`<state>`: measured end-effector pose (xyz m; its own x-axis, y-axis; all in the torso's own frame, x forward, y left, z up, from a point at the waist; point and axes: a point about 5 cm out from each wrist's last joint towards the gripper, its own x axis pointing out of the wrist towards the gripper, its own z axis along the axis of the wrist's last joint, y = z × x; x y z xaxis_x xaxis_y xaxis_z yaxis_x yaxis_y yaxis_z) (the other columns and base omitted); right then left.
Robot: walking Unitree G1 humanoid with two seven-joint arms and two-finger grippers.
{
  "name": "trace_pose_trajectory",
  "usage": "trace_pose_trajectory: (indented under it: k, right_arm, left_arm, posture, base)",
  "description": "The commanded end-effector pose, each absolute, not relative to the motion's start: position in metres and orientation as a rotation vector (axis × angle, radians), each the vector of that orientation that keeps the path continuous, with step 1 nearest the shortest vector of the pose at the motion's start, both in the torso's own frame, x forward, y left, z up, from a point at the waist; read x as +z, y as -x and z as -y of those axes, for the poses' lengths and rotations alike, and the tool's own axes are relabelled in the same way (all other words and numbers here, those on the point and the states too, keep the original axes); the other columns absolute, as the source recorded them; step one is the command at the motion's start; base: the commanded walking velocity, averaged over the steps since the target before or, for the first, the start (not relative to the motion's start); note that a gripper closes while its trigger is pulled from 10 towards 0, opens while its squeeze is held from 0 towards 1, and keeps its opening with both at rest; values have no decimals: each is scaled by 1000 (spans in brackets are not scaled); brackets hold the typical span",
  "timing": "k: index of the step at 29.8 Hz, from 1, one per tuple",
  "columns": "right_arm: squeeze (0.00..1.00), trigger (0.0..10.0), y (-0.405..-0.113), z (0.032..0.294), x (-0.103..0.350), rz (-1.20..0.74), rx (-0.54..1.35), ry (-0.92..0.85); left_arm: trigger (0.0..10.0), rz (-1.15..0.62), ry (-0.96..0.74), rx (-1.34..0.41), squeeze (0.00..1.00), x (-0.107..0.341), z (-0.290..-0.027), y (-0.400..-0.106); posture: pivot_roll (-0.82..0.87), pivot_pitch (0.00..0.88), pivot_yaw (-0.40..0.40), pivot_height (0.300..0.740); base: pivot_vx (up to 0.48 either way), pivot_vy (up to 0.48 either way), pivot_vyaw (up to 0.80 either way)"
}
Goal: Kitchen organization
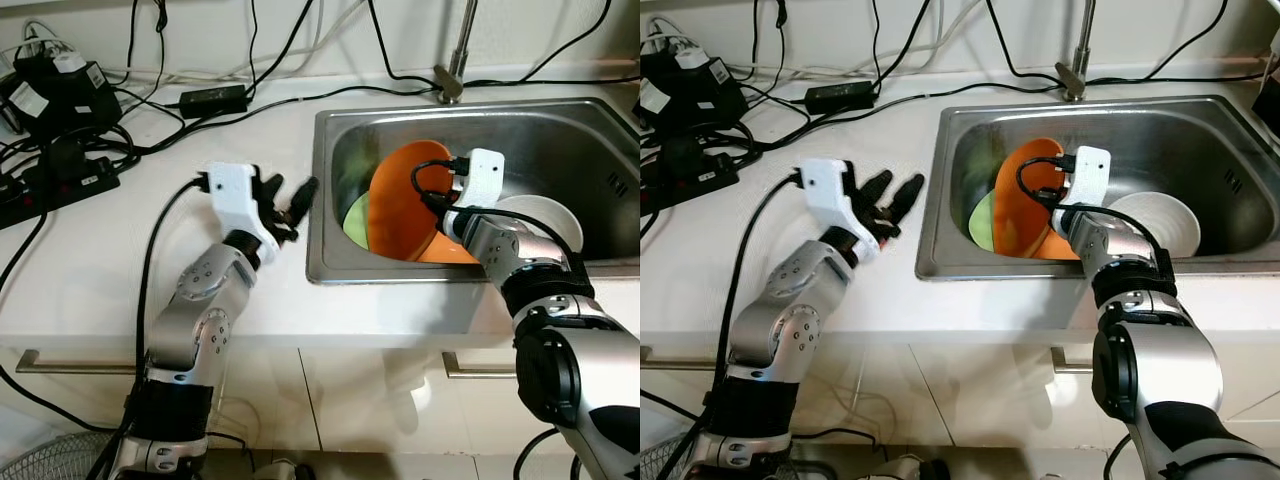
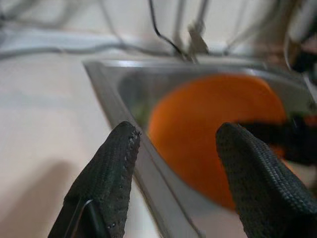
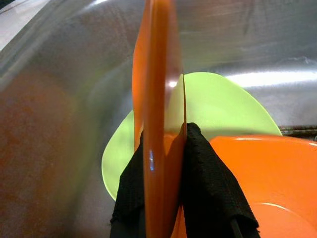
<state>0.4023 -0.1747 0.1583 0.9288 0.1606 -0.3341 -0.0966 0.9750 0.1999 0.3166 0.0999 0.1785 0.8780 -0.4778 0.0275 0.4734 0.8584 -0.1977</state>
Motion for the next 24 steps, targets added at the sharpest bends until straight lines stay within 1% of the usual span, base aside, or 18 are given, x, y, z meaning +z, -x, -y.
trace_pose_trajectory:
  k: [1,6,8,13,14,15,16,24]
  right_arm:
    - [0,10000,-403,170,158,-374,160,-147]
    - [0,10000,-403,170,156,-382,170,-130]
    - [0,10000,-401,172,151,-406,175,-88]
    - [0,10000,-399,178,148,-421,179,-9]
    - [349,10000,-398,180,147,-426,181,2]
    - [349,10000,-398,181,146,-430,179,15]
    - [1000,10000,-397,182,145,-434,178,29]
    - [1000,10000,-396,190,142,-430,149,86]
  left_arm:
    - [10000,-82,166,-532,0,172,-99,-313]
    - [10000,-154,129,-585,0,165,-98,-308]
    - [10000,-180,98,-619,0,164,-99,-307]
    - [10000,-201,87,-657,0,164,-98,-304]
    - [10000,-202,86,-658,0,164,-98,-304]
    - [10000,-204,85,-661,0,164,-98,-303]
    - [10000,-208,84,-667,0,164,-98,-303]
    - [10000,-239,82,-697,0,164,-99,-299]
  posture:
    - [-43,75,112,740]
    - [-37,71,118,740]
    - [-33,69,121,740]
    - [-26,65,126,740]
    - [-23,62,127,740]
    - [-22,61,127,740]
    - [-19,60,128,740]
    - [-14,54,123,740]
  base:
    - [0,0,0]
    - [0,0,0]
    - [0,0,0]
    - [0,0,0]
    - [0,0,0]
    - [0,0,0]
    - [0,0,0]
    - [0,0,0]
